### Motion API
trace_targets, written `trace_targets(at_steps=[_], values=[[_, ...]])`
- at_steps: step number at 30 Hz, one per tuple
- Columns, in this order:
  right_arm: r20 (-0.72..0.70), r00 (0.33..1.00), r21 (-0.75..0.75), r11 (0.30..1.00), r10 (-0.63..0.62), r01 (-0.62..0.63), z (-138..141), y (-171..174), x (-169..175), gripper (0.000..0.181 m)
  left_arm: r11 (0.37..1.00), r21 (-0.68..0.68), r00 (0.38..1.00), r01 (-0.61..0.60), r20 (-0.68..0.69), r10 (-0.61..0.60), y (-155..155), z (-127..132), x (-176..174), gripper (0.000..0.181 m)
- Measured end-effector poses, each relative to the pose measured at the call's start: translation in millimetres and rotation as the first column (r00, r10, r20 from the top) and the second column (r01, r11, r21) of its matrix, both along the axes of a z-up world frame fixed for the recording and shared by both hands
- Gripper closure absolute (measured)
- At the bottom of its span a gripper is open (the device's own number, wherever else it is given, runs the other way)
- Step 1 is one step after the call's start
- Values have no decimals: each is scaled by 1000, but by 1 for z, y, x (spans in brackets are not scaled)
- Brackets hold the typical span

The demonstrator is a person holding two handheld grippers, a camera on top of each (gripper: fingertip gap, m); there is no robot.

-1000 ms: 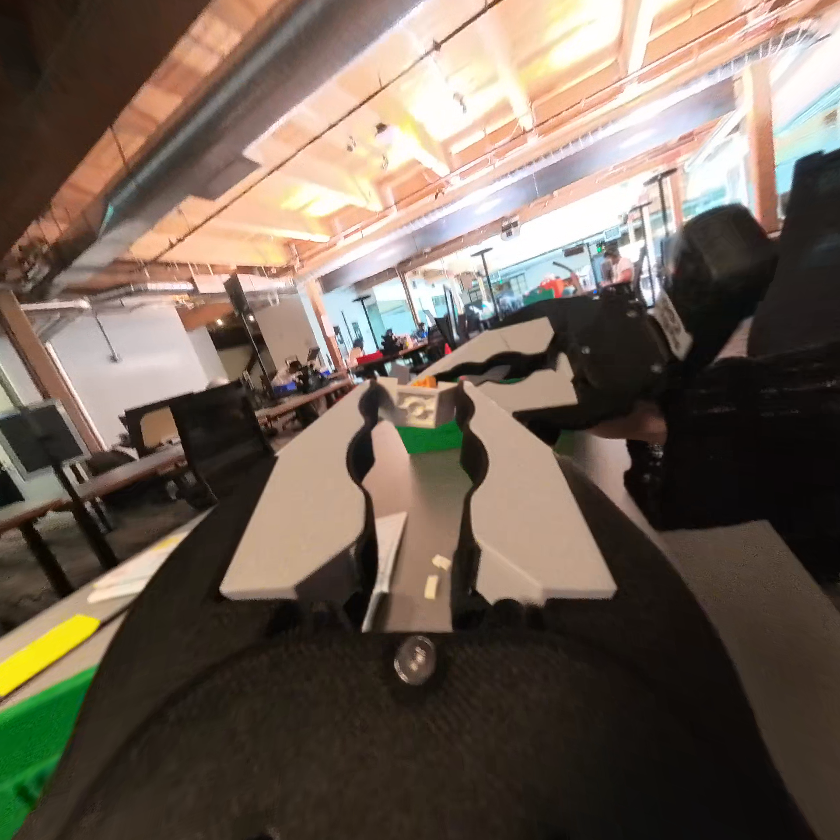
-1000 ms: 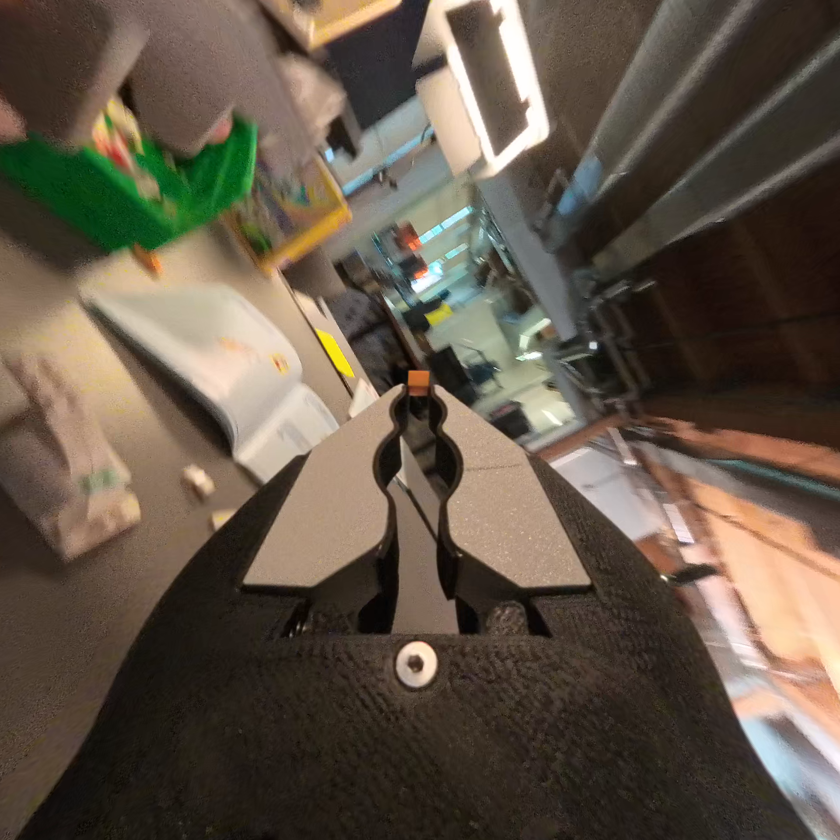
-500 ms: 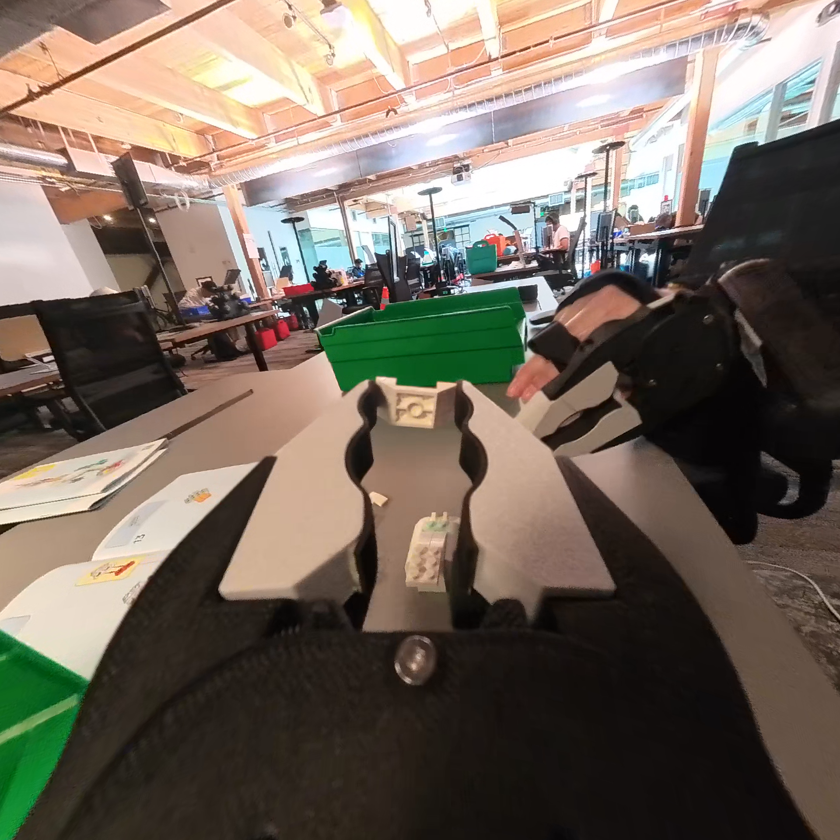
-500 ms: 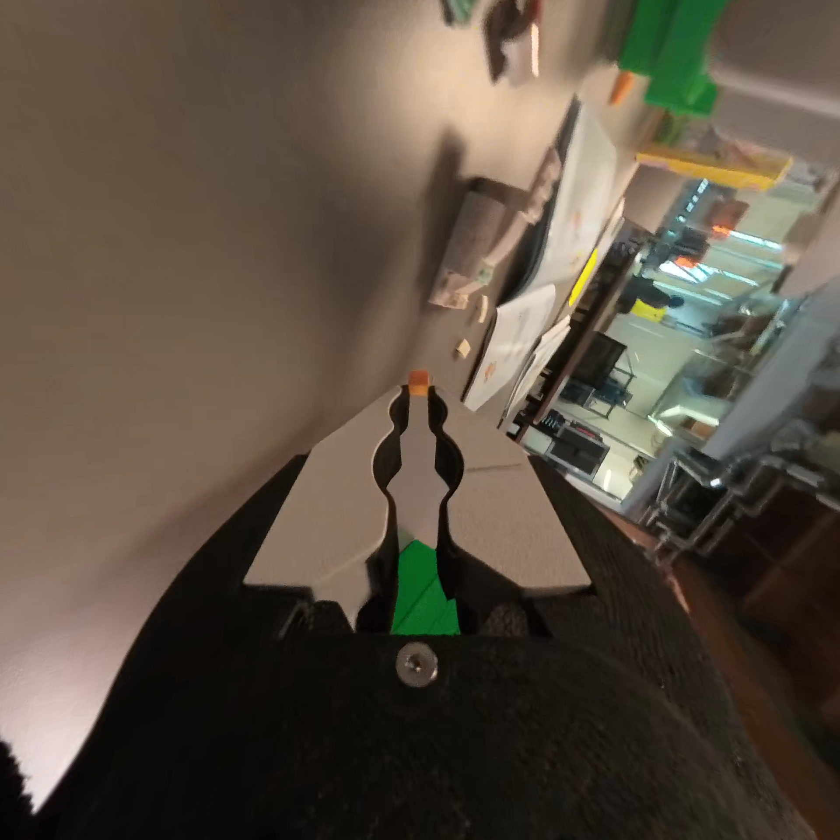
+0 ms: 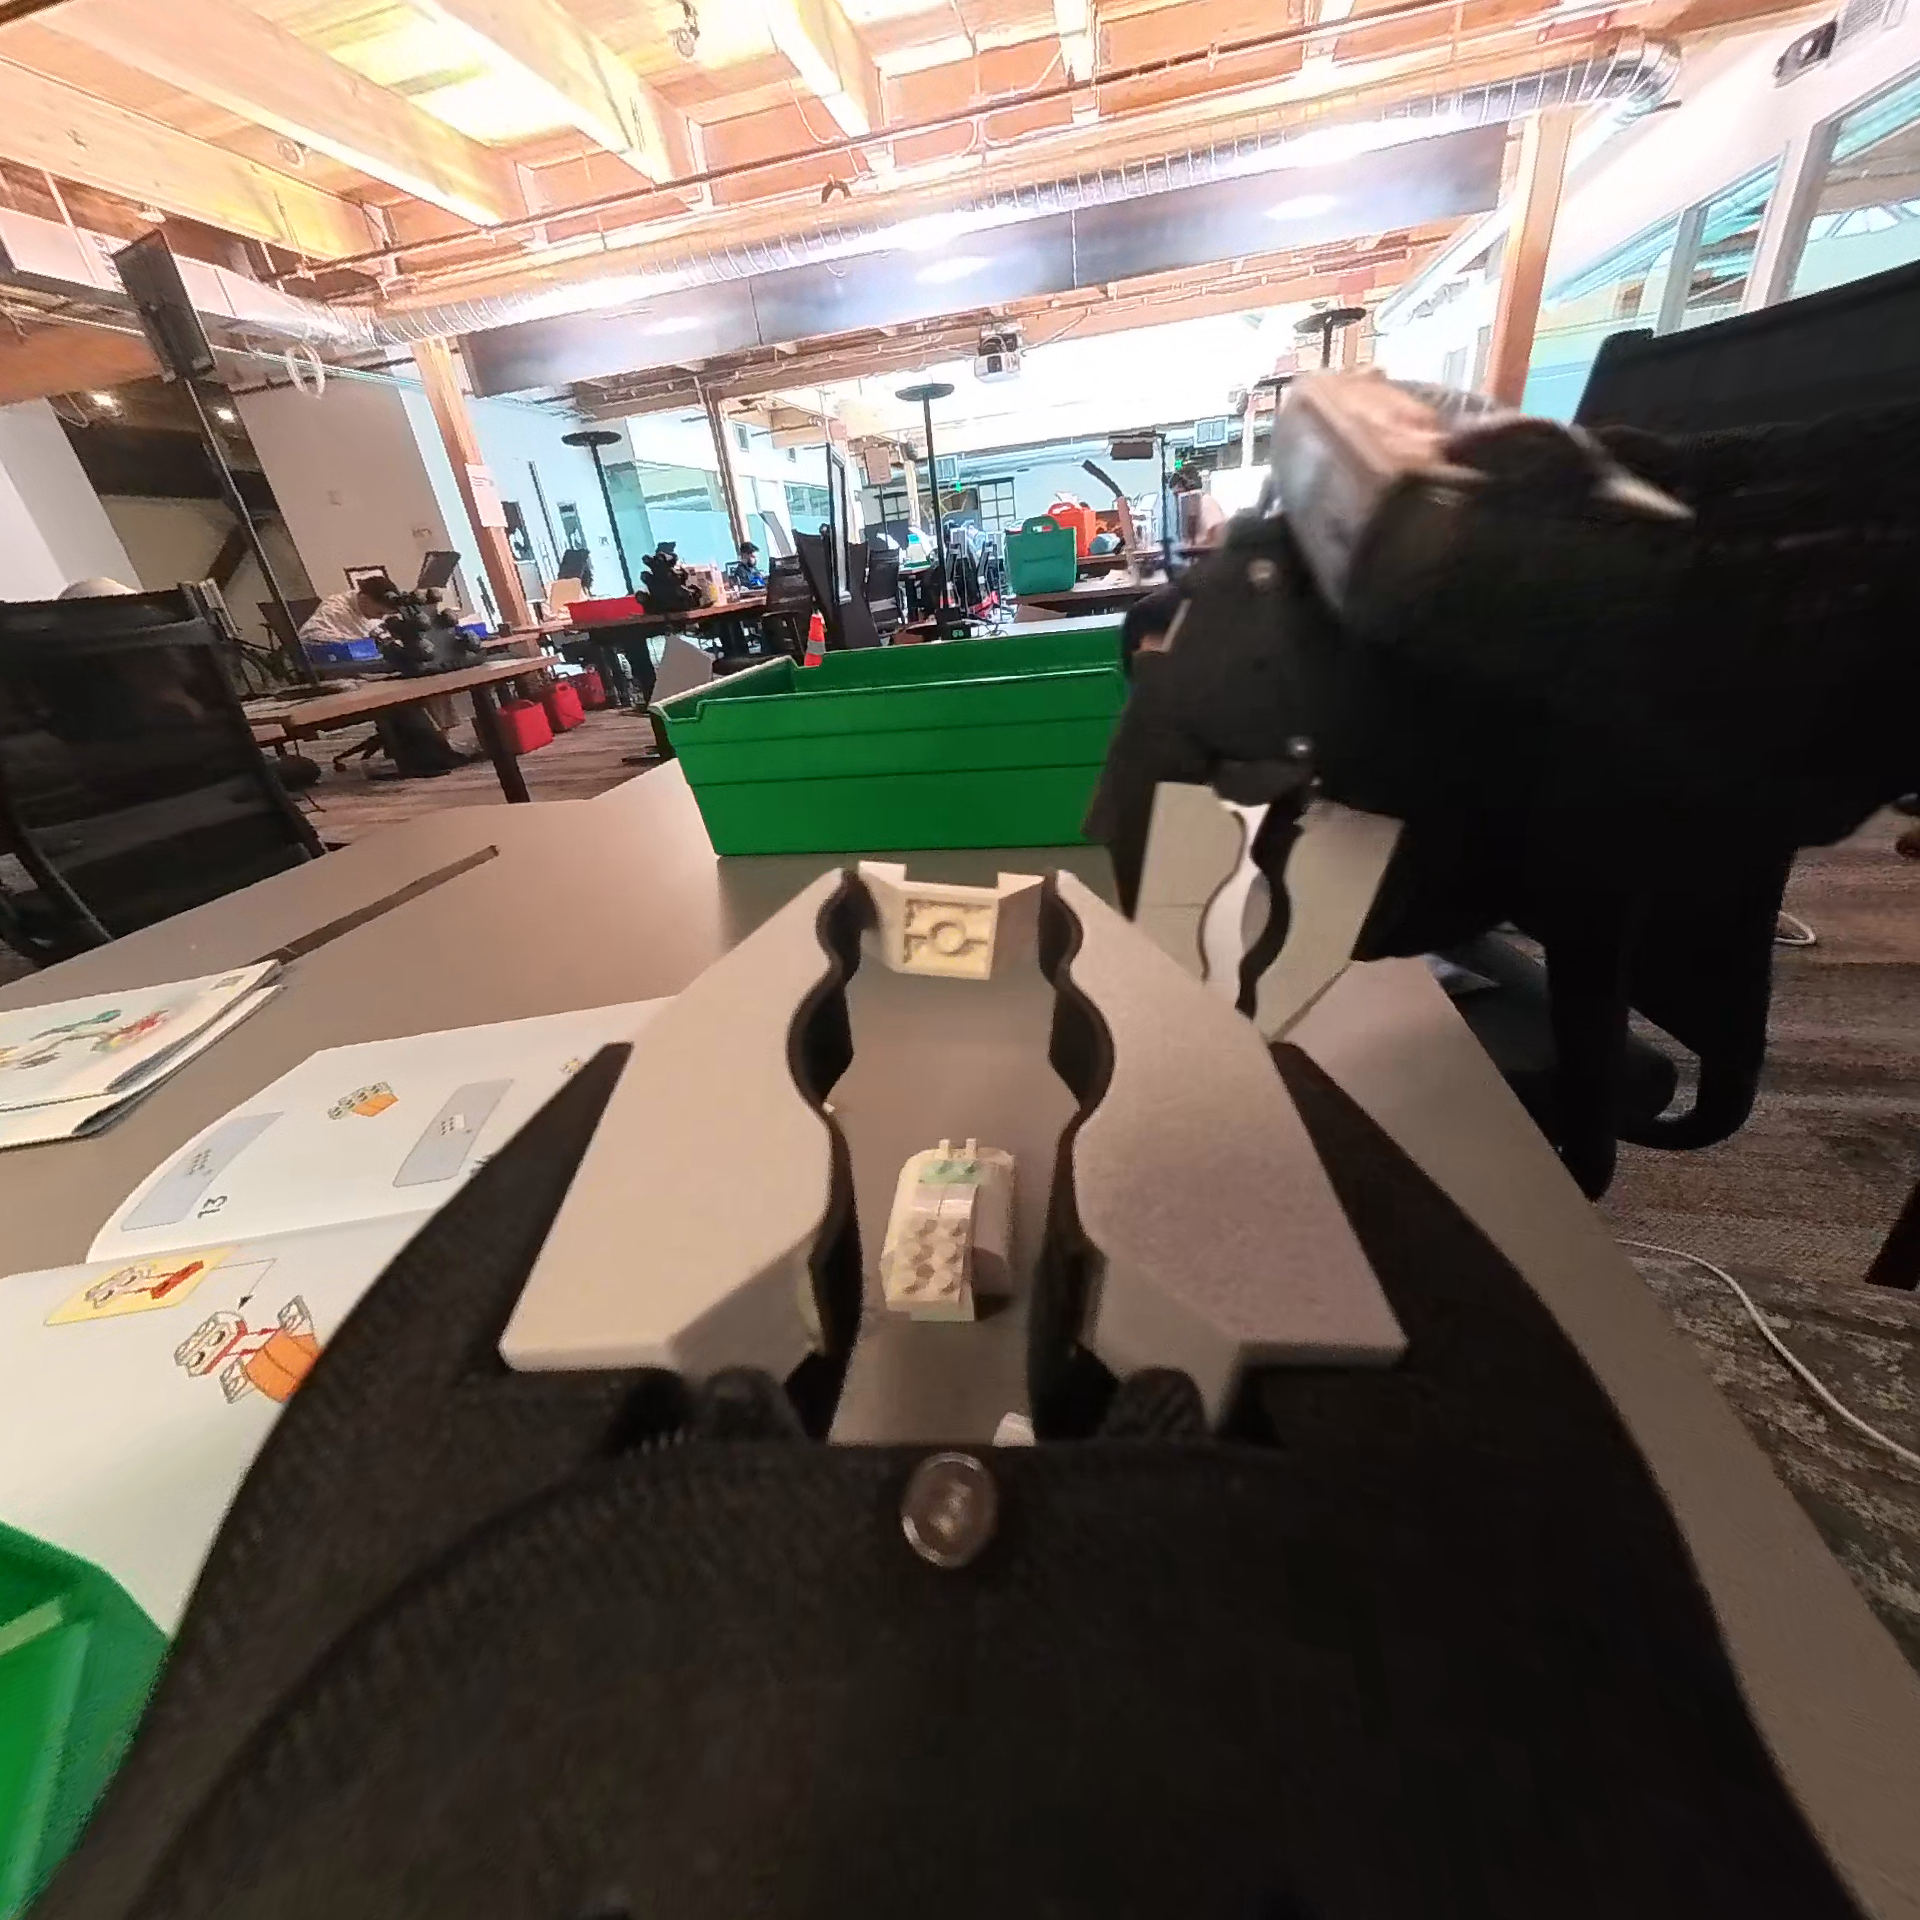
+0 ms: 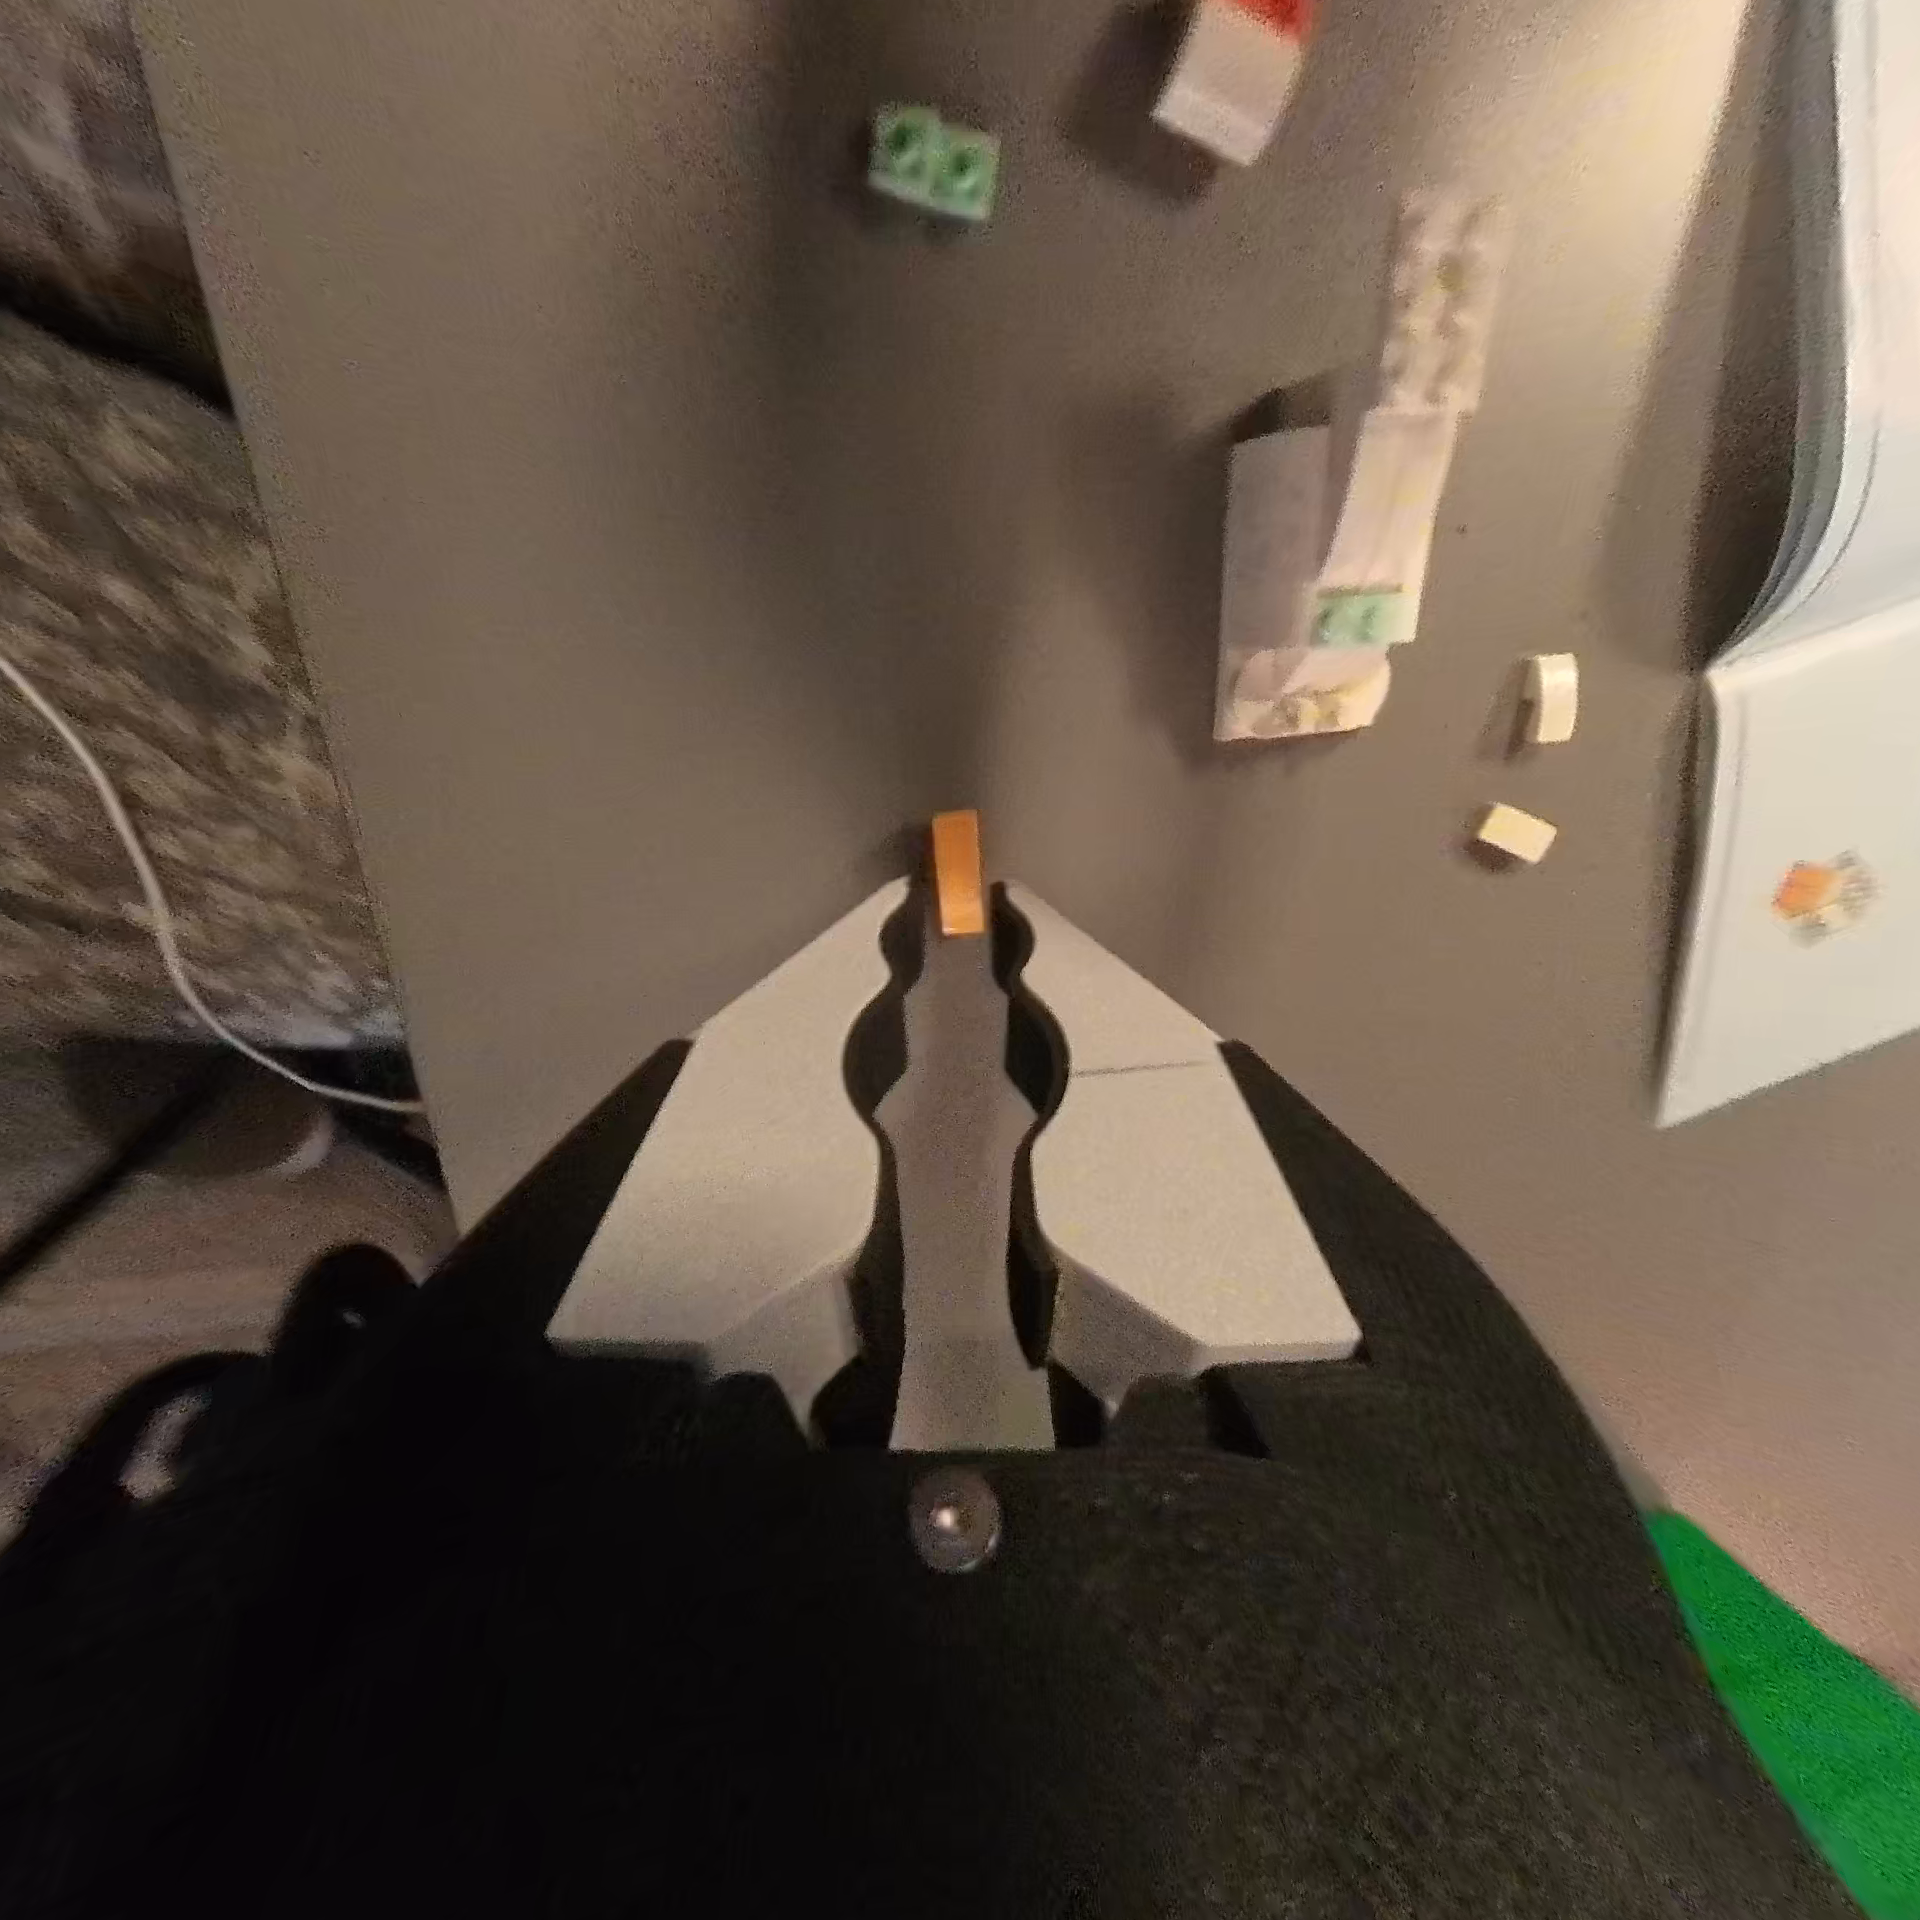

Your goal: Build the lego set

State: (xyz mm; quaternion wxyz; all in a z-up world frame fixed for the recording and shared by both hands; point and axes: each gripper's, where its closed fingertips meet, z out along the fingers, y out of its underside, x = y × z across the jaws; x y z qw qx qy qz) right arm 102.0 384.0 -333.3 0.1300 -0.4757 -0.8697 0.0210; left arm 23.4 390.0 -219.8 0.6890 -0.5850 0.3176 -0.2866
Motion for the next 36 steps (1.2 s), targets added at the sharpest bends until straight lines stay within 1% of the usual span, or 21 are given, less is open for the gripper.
trace_targets(at_steps=[1,2,3,5,7,9,11,13,15,19,22,26,28,29,30,31,33,35,36], values=[[-19,999,-61,997,-43,42,1,0,-1,161,1000,-2,1000,3,1,-3,0,0,0,148],[-34,995,-132,987,-93,88,1,-3,-1,155,1000,-3,1000,4,2,-4,0,0,0,148],[-52,989,-200,971,-141,128,3,-6,0,153,1000,-4,1000,5,3,-5,0,0,0,148],[-137,968,-278,946,-211,167,5,-6,1,151,1000,-5,1000,6,4,-6,0,0,0,148],[-242,934,-324,930,-261,176,7,-4,2,152,1000,-9,1000,8,7,-8,0,0,0,148],[-319,892,-388,903,-320,185,7,-3,2,152,1000,-13,1000,12,16,-12,0,0,-1,148],[-352,858,-465,865,-375,188,5,-2,3,153,1000,-24,999,20,29,-19,1,1,-2,148],[-364,823,-551,813,-436,187,5,1,1,154,999,-34,999,23,42,-22,2,1,-3,148],[-362,806,-617,769,-468,169,7,-1,-2,154,999,-41,998,24,55,-21,2,2,-4,148],[-403,810,-591,797,-426,126,5,-5,-9,164,998,-54,997,26,77,-22,4,3,-7,148],[-408,798,-576,803,-444,152,3,-2,-10,173,998,-63,995,29,92,-23,4,3,-9,148],[-423,771,-553,809,-476,197,3,-1,-10,175,996,-76,992,43,119,-33,5,5,-12,148],[-434,748,-539,810,-502,231,3,0,-13,175,994,-76,989,84,128,-74,1,5,-9,148],[-467,724,-515,822,-507,243,6,1,-17,175,991,-71,987,113,125,-104,-2,5,-7,148],[-530,680,-506,832,-507,227,16,1,-25,175,988,-60,984,144,118,-136,-6,6,-4,148],[-604,610,-524,832,-513,181,33,-3,-37,175,983,-46,979,179,112,-173,-11,6,-1,148],[-723,442,-564,823,-531,66,68,-10,-55,176,964,-26,958,266,113,-262,-24,8,7,148],[-792,291,-574,817,-536,-54,95,-17,-66,176,937,-18,930,348,129,-343,-36,10,12,148],[-807,232,-577,808,-542,-121,106,-22,-70,176,927,-15,917,376,148,-369,-40,12,14,148]])
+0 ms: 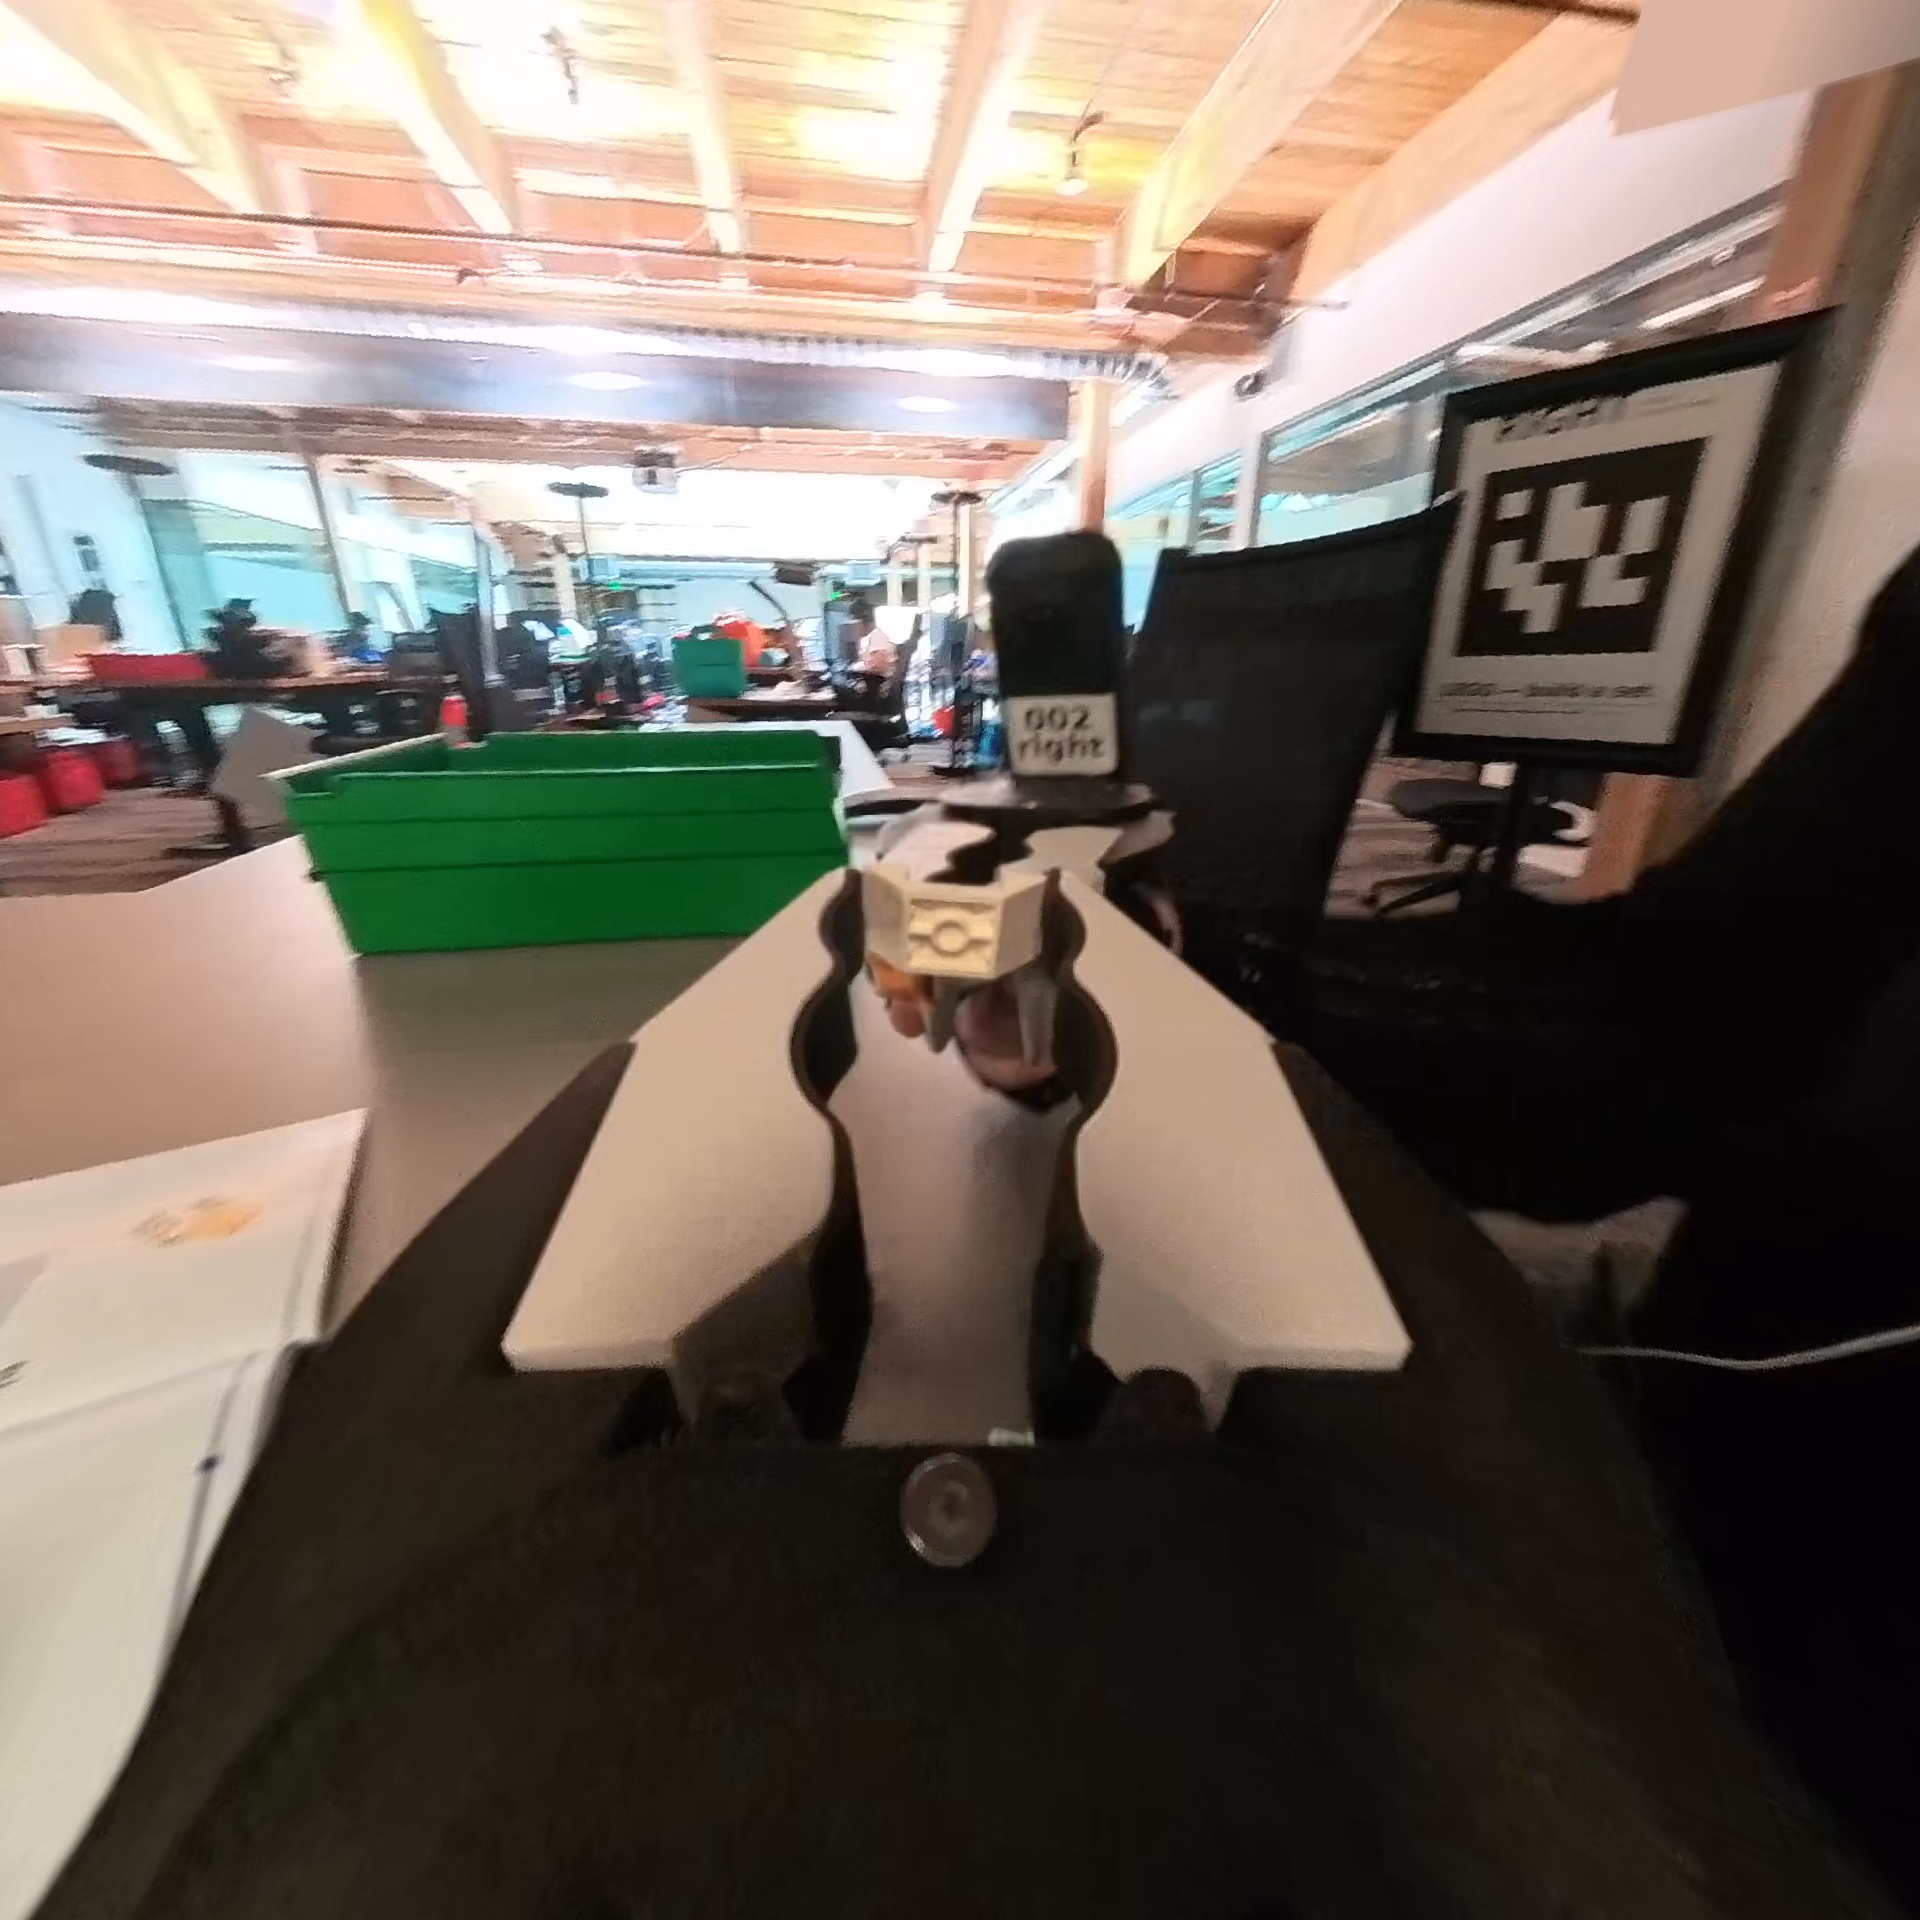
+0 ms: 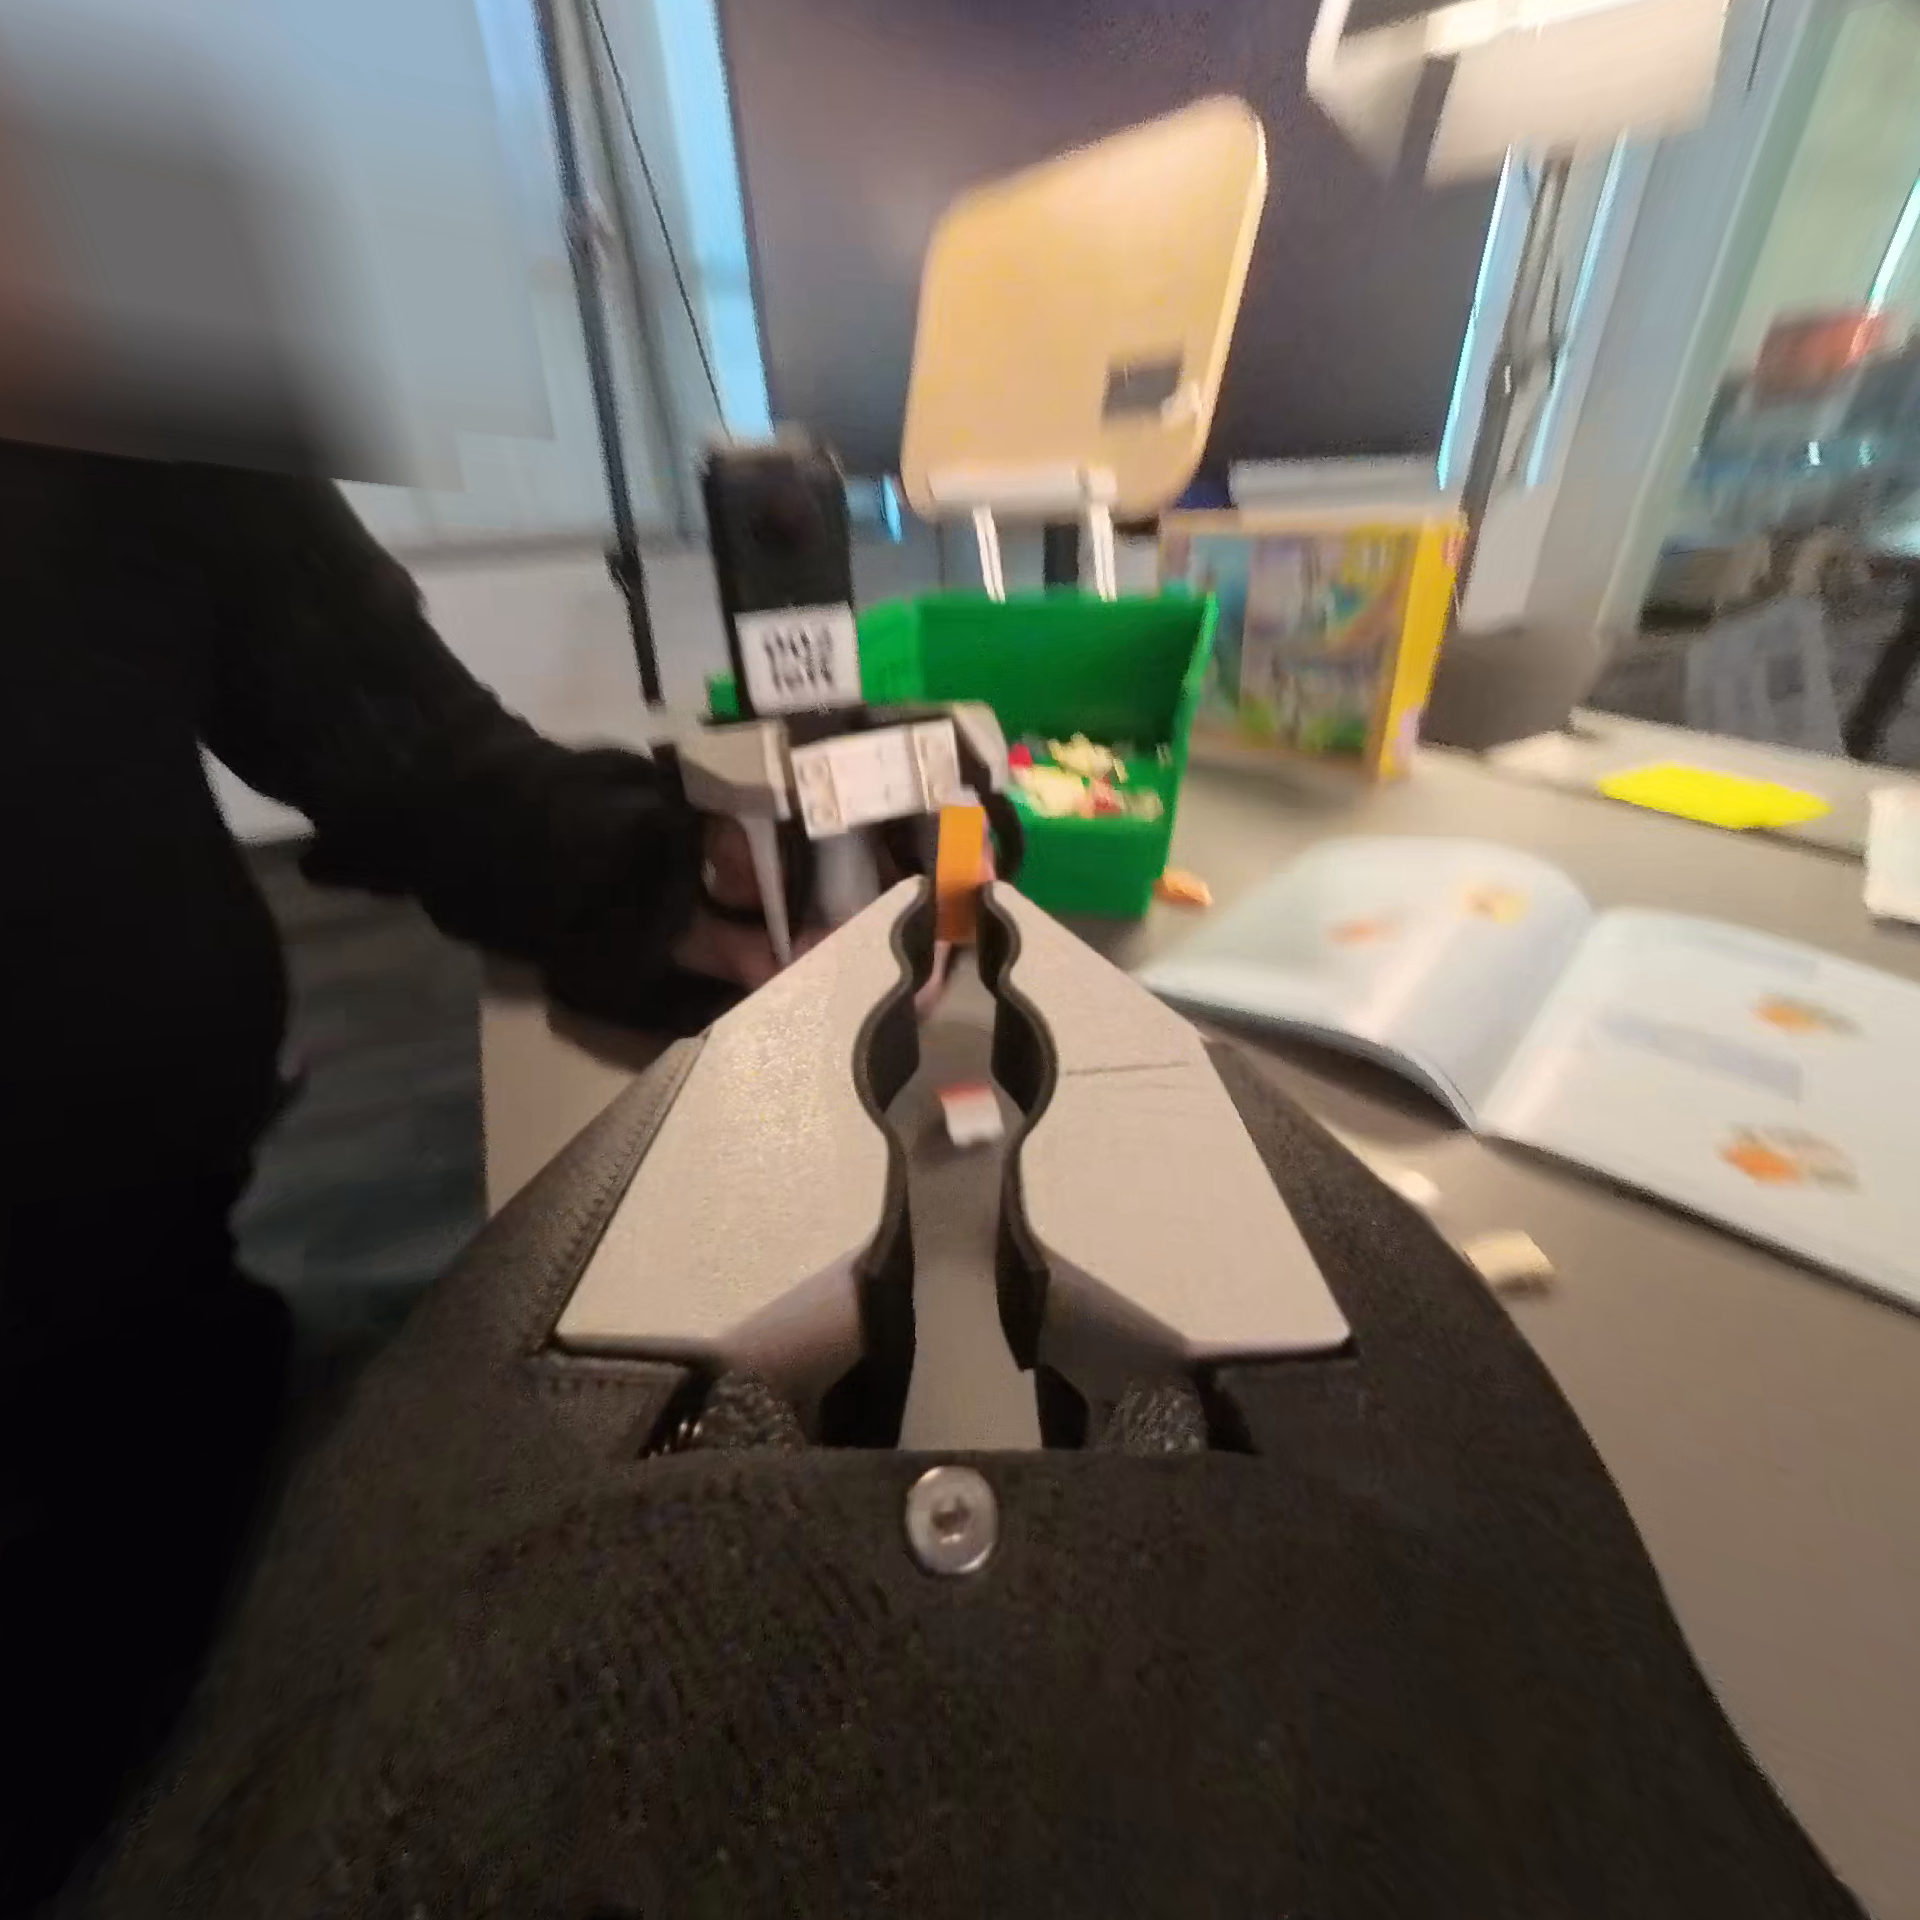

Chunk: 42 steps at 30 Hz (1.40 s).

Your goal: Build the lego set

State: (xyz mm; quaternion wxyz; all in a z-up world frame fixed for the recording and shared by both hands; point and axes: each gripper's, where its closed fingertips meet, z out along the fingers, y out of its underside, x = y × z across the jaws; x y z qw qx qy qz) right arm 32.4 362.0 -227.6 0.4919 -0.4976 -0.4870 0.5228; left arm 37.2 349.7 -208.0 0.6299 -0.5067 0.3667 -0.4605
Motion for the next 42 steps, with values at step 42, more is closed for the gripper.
trace_targets(at_steps=[42], values=[[-221,974,-13,999,-43,41,22,-11,-30,176,979,-86,965,186,206,-165,-4,18,-16,148]])
